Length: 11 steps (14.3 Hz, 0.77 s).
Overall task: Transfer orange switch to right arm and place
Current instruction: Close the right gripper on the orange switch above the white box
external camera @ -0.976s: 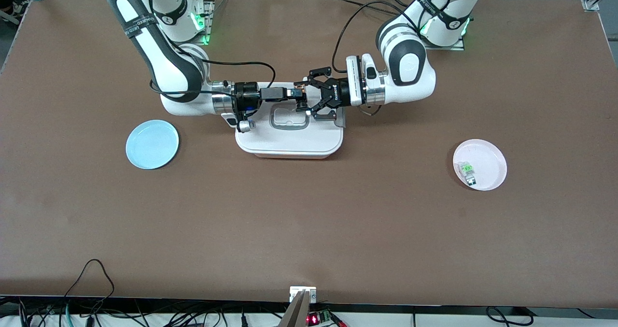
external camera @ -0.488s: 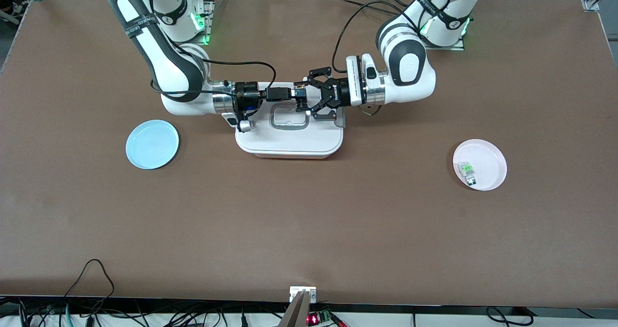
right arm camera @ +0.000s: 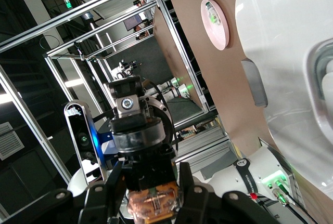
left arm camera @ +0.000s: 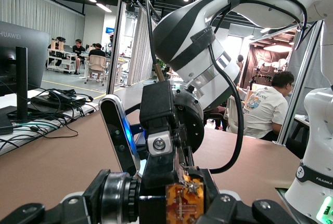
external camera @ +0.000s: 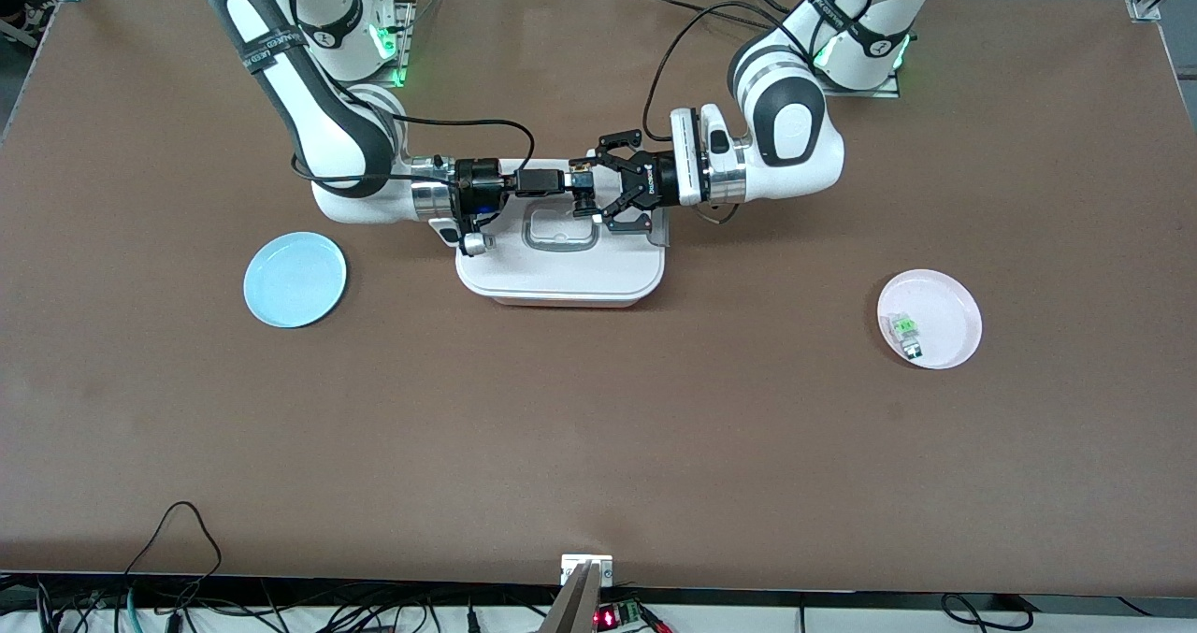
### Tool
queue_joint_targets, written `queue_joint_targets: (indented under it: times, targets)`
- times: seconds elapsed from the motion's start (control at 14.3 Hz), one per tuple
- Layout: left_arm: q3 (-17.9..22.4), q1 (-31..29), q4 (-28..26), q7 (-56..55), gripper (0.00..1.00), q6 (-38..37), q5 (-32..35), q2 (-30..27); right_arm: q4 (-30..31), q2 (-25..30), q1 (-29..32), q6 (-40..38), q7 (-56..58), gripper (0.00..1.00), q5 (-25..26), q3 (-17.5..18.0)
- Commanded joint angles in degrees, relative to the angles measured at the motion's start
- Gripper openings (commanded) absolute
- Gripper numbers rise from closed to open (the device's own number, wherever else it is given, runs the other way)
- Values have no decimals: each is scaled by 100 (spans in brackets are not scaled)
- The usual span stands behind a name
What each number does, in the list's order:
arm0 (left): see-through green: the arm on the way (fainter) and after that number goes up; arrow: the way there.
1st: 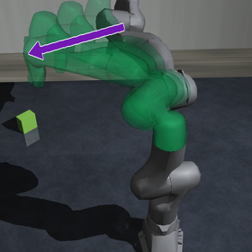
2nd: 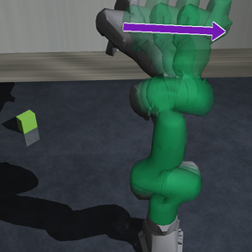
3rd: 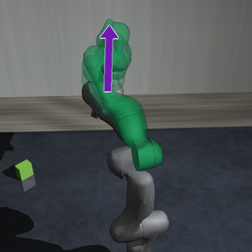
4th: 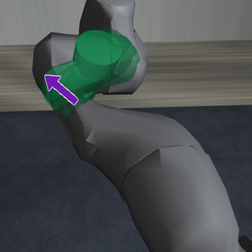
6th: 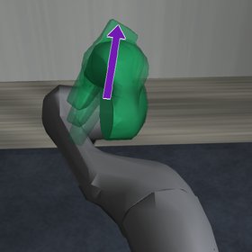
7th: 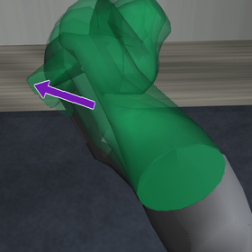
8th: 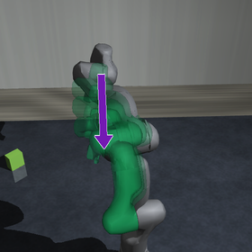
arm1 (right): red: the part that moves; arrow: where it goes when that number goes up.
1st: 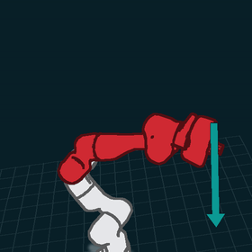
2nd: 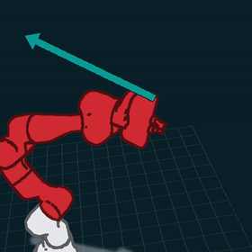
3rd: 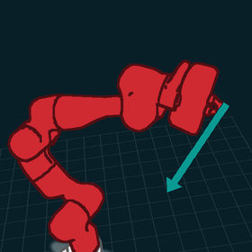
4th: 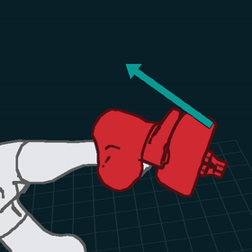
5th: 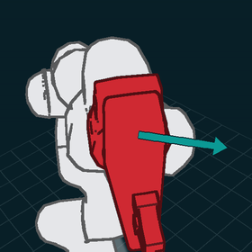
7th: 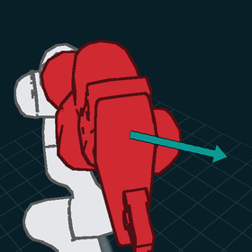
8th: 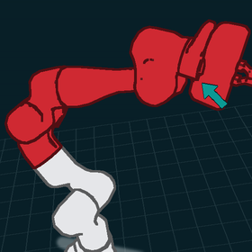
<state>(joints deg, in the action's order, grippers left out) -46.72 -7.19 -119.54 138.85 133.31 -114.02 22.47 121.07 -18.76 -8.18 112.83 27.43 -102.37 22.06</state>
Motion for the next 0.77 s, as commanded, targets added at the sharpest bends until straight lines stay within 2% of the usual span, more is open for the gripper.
queue_joint_targets:
  times: [0.0, 0.07, 0.14, 0.21, 0.7]
  targets:
    - [-39, 25, 115, 212, 0, 54, -209, 99, 92, 145, -34, 64, 25, 35, -152, 18]
    - [-39, 25, 115, 195, 0, 46, -209, 99, 92, 145, -34, 64, 34, 35, -152, 18]
    - [-39, 33, 115, 186, 71, 46, -200, 108, 92, 145, -34, 64, 34, 35, -152, 18]
    - [-48, 51, 115, 177, 100, 37, -200, 117, 92, 145, -34, 64, 34, 35, -152, 18]
    - [-48, 60, 115, 168, 100, 37, -200, 134, 66, 162, -34, 64, 34, 34, -143, 9]
